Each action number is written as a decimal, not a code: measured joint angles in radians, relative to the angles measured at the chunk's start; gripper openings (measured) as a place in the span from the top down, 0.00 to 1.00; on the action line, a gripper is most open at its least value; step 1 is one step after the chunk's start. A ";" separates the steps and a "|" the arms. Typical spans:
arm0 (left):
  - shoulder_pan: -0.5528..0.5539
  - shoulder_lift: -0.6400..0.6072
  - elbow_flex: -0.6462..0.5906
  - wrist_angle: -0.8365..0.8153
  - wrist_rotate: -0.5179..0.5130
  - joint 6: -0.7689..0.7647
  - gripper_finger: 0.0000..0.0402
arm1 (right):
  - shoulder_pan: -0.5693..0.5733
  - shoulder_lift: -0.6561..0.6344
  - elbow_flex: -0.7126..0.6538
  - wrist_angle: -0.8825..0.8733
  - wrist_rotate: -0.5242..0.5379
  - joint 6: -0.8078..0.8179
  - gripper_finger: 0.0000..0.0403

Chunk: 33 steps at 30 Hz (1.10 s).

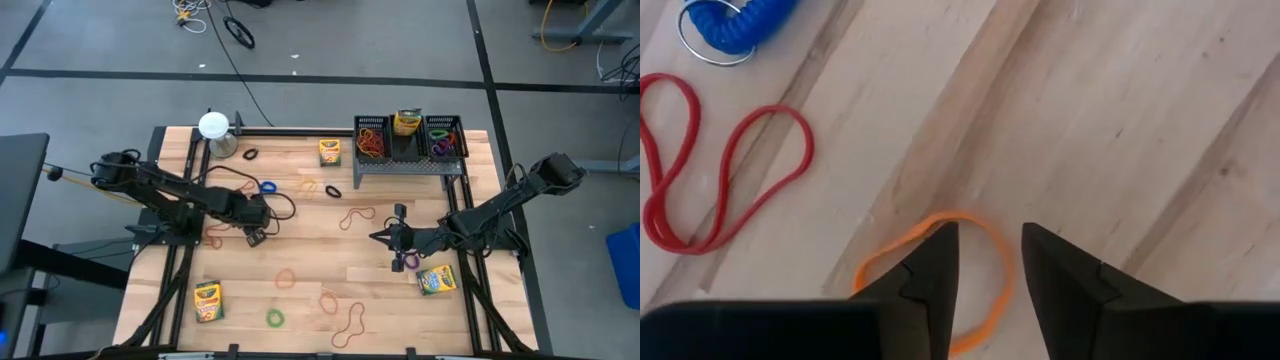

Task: Pick & Place Office Desk Supplies
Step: Put the orange rubber band into the left black bin on the shelf

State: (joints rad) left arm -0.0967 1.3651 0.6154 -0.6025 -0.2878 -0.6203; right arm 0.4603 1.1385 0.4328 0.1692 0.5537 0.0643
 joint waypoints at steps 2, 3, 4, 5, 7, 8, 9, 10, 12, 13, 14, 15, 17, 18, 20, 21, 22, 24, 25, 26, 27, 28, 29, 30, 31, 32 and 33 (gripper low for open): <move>0.000 0.000 -0.016 0.012 0.002 0.007 0.71 | 0.000 0.000 0.000 0.000 0.000 0.003 0.96; 0.002 0.000 -0.028 0.017 0.004 0.007 0.71 | 0.000 0.000 0.000 0.000 0.000 0.003 0.96; 0.006 0.000 -0.043 0.028 0.012 0.008 0.71 | 0.000 0.000 0.000 0.001 0.000 0.003 0.96; 0.006 0.000 -0.057 0.049 0.024 0.016 0.71 | 0.000 0.000 0.000 0.003 0.000 0.003 0.96; 0.004 -0.003 -0.079 0.091 0.029 0.033 0.71 | 0.000 0.000 0.000 0.007 0.000 0.003 0.96; 0.001 -0.004 -0.088 0.104 0.027 0.038 0.72 | 0.000 0.000 0.000 0.011 0.000 0.003 0.96; -0.002 -0.004 -0.090 0.111 0.026 0.045 0.74 | 0.000 0.000 0.000 0.016 0.000 0.002 0.96; -0.002 -0.004 -0.091 0.114 0.025 0.050 0.76 | 0.000 0.000 0.000 0.022 0.000 0.002 0.96; -0.002 -0.005 -0.090 0.118 0.031 0.073 0.83 | 0.000 0.000 0.000 0.030 0.000 0.002 0.96; -0.002 -0.013 -0.089 0.121 0.044 0.100 0.87 | 0.000 0.000 0.000 0.033 0.000 0.002 0.96; -0.004 -0.020 -0.087 0.122 0.061 0.134 0.92 | 0.000 0.000 0.000 0.037 0.000 0.002 0.96; -0.011 -0.028 -0.086 0.134 0.071 0.163 0.96 | 0.000 0.000 0.000 0.039 0.000 0.002 0.96; -0.025 -0.053 -0.077 0.197 0.078 0.224 0.98 | 0.000 0.000 0.000 0.040 0.000 -0.001 0.96; -0.032 -0.070 -0.075 0.245 0.082 0.257 0.98 | 0.000 0.000 0.000 0.043 0.000 -0.001 0.96; -0.044 -0.089 -0.078 0.349 0.086 0.311 0.99 | 0.000 0.000 0.000 0.045 -0.001 0.000 0.96; -0.048 -0.088 -0.078 0.421 0.082 0.333 0.99 | 0.000 0.000 0.000 0.046 -0.006 0.006 0.96; -0.049 -0.086 -0.078 0.498 0.077 0.352 0.99 | 0.000 0.001 0.000 0.050 -0.008 0.007 0.96; -0.048 -0.060 -0.076 0.669 0.078 0.391 0.99 | 0.000 0.021 0.000 0.085 -0.009 0.009 0.95; -0.048 -0.035 -0.076 0.763 0.095 0.422 0.99 | 0.000 0.034 0.000 0.098 -0.010 0.011 0.94; -0.048 -0.005 -0.076 0.842 0.120 0.456 0.99 | 0.000 0.052 -0.001 0.121 -0.010 0.014 0.93; -0.048 0.030 -0.077 0.926 0.150 0.499 0.99 | 0.000 0.079 -0.001 0.161 -0.010 0.016 0.91; -0.046 0.069 -0.077 1.014 0.183 0.527 0.99 | -0.003 0.106 0.000 0.189 -0.010 0.010 0.89; -0.041 0.111 -0.077 1.101 0.218 0.553 0.99 | -0.005 0.136 -0.001 0.217 -0.008 -0.010 0.86; -0.033 0.157 -0.076 1.182 0.262 0.568 0.99 | -0.009 0.172 -0.001 0.261 -0.007 -0.027 0.83; -0.024 0.199 -0.077 1.251 0.304 0.578 0.99 | -0.014 0.206 -0.001 0.307 -0.005 -0.046 0.81; -0.016 0.244 -0.077 1.321 0.338 0.582 0.99 | -0.019 0.239 -0.001 0.349 -0.004 -0.066 0.78; -0.008 0.289 -0.077 1.389 0.362 0.584 0.99 | -0.024 0.272 -0.001 0.392 -0.003 -0.088 0.75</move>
State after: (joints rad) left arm -0.1043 1.6542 0.5385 0.7866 0.0744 -0.0360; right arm 0.4364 1.4110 0.4320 0.5608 0.5510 -0.0239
